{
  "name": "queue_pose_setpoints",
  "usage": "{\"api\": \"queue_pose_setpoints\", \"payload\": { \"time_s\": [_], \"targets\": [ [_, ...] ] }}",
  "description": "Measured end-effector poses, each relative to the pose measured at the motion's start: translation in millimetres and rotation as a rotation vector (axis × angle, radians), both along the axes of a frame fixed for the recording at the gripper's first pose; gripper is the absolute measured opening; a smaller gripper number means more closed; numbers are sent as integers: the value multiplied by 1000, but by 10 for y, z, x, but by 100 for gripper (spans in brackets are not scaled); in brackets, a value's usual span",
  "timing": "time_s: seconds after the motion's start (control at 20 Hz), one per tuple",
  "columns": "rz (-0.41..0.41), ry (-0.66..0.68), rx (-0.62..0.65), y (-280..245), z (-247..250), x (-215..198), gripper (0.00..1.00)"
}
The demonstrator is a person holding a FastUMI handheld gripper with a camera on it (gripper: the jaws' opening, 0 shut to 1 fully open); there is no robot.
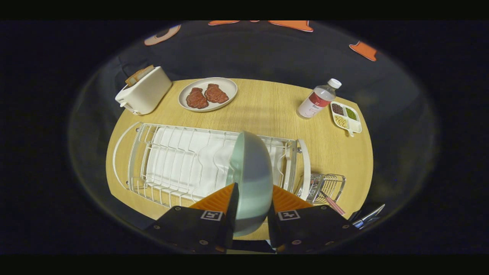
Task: Take the plate from the dish rack, then take the spoon from the basket and place it into the plate.
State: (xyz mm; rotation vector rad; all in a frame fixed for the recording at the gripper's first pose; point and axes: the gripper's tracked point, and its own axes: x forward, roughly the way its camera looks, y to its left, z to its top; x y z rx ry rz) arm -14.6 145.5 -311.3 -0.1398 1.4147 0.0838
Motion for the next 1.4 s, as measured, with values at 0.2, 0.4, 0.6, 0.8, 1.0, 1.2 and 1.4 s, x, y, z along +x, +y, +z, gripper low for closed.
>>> {"api": "queue_pose_setpoints", "payload": {
  "time_s": [0.2, 0.4, 0.6, 0.8, 1.0, 1.2, 1.4],
  "targets": [
    [-32, -55, -34, -132, 155, 66, 33],
    [-44, -105, -61, -304, 317, 54, 31],
    [-68, -124, -21, -386, 497, -48, 27],
    [-93, -151, 29, -478, 704, -175, 25],
    [-122, -154, 95, -588, 849, -374, 25],
    [-151, -127, 132, -705, 854, -670, 25],
    [-195, -86, 183, -778, 792, -968, 25]
  ]
}}
